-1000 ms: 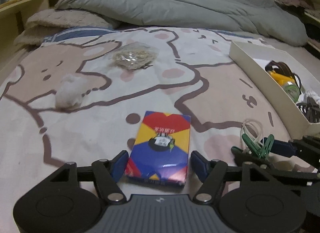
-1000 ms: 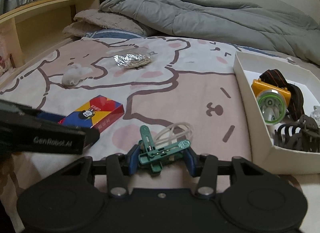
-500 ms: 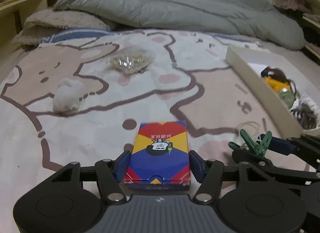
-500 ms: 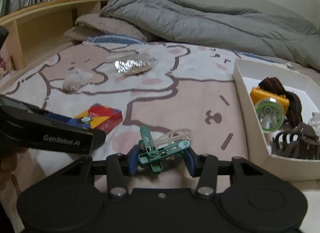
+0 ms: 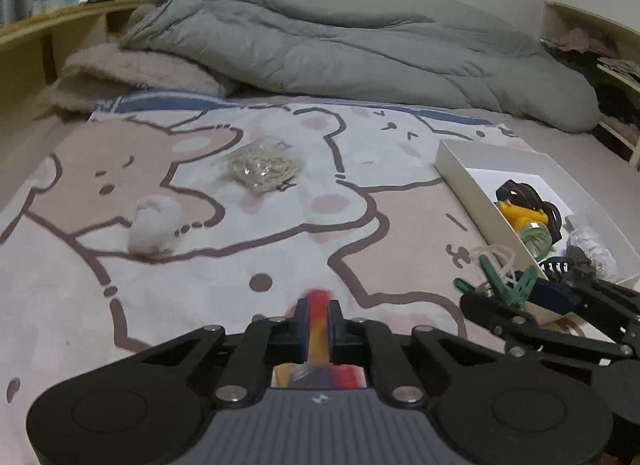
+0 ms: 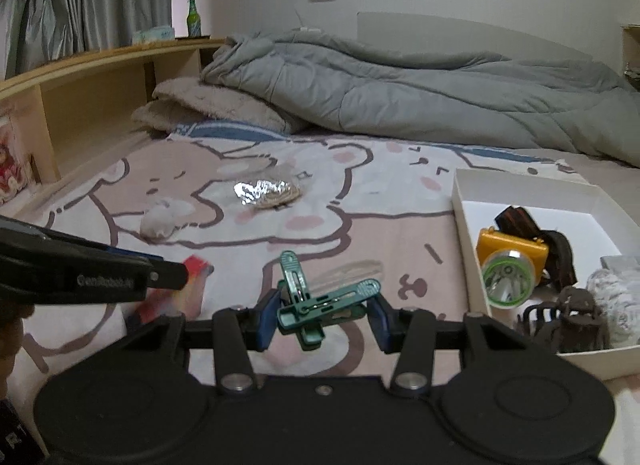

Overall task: Organize objects
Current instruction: 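Lift clothespin with right tool while left tool lifts card box toward tray, then lower card box into tray with left tool while right tool lowers clothespin beside it, then open both tools releasing card box and clothespin in the tray, then withdraw both tools from the tray and move toward the cotton wad and rubber-band bag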

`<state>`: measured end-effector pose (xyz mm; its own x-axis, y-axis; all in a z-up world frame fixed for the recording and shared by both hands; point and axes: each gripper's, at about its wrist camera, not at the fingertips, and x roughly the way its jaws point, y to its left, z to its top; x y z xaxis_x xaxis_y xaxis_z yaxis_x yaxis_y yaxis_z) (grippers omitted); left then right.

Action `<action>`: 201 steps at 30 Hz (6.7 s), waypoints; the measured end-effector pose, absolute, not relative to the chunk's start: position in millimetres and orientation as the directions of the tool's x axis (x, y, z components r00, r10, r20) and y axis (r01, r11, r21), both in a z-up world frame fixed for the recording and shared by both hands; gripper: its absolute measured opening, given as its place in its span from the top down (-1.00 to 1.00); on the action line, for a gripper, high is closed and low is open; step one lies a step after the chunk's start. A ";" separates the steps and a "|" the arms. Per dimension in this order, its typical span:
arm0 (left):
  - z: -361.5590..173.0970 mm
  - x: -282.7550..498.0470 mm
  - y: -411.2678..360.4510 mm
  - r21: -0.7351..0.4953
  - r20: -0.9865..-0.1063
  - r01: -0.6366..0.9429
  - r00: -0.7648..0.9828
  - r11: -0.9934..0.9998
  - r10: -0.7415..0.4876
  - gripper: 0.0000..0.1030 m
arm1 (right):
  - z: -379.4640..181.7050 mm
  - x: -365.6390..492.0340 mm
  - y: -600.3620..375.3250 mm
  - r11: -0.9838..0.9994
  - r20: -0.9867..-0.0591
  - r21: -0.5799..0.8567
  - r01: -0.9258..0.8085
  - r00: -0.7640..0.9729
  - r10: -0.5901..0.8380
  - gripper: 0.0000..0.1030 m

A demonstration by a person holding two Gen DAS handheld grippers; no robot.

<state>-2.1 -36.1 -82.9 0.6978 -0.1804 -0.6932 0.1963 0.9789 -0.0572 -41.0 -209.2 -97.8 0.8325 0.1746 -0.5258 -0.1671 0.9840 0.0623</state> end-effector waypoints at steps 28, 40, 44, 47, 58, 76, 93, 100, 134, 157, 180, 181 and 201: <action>-137.6 17.6 -63.1 -0.086 -0.830 0.041 0.549 0.995 -0.094 -0.17 | -111.3 -44.8 -235.9 0.986 -0.549 0.135 -0.097 0.821 0.156 0.07; -100.1 7.3 -53.8 -0.057 -0.761 0.100 0.640 0.993 -0.108 -0.16 | -101.3 -45.1 -235.1 0.984 -0.528 0.135 -0.115 0.832 0.170 0.07; -74.8 3.9 -52.5 -0.043 -0.721 0.112 0.684 0.993 -0.108 -0.16 | -90.9 -44.8 -235.0 0.984 -0.513 0.136 -0.116 0.841 0.170 0.07; -59.0 2.7 -52.6 -0.030 -0.696 0.120 0.710 0.992 -0.107 -0.16 | -80.3 -44.8 -236.3 0.984 -0.495 0.138 -0.116 0.852 0.169 0.07; -18.3 -19.1 -64.6 0.047 -0.583 0.154 0.806 0.987 -0.099 -0.16 | -41.0 -47.0 -246.7 0.985 -0.459 0.139 -0.107 0.874 0.160 0.07; 2.8 -29.5 -96.0 0.050 -0.539 0.193 0.831 0.980 -0.137 -0.16 | -3.5 -54.8 -276.5 0.991 -0.422 0.092 -0.098 0.898 0.128 0.07; 2.2 13.0 -190.8 -0.006 -0.540 0.319 0.797 0.948 -0.272 -0.16 | 7.7 -36.4 -374.3 0.997 -0.413 0.074 0.034 0.911 0.000 0.07; -3.6 46.9 -227.7 -0.017 -0.549 0.342 0.782 0.939 -0.295 -0.16 | 0.6 -16.4 -419.2 0.993 -0.434 0.078 0.088 0.900 -0.046 0.07; -119.0 215.1 -313.4 -0.133 -0.725 0.270 0.630 0.954 -0.279 -0.18 | -101.7 103.4 -478.9 0.972 -0.625 0.208 0.109 0.779 0.046 0.07; -77.1 173.3 -296.2 -0.047 -0.731 0.327 0.633 0.944 -0.256 -0.63 | -82.2 80.9 -473.9 0.976 -0.664 0.157 0.148 0.747 -0.006 -0.28; -22.4 71.6 -255.1 -0.034 -0.696 0.394 0.651 0.919 -0.305 -0.91 | -23.0 -1.7 -453.8 0.970 -0.610 0.108 0.220 0.785 -0.110 -0.58; -21.0 67.8 -253.1 -0.036 -0.694 0.393 0.652 0.919 -0.306 -0.92 | -20.6 -6.0 -452.2 0.970 -0.604 0.106 0.220 0.789 -0.113 -0.59; -2.6 4.0 -220.1 -0.019 -0.639 0.413 0.695 0.910 -0.329 -1.00 | 2.1 -74.7 -424.1 0.964 -0.536 0.031 0.264 0.819 -0.207 -1.00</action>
<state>4.0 -220.1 -2.6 0.6950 -0.3287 -0.6395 0.4133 0.9104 -0.0188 -74.7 -424.1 2.1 0.8186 -0.2070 -0.5357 0.2639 0.9641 0.0307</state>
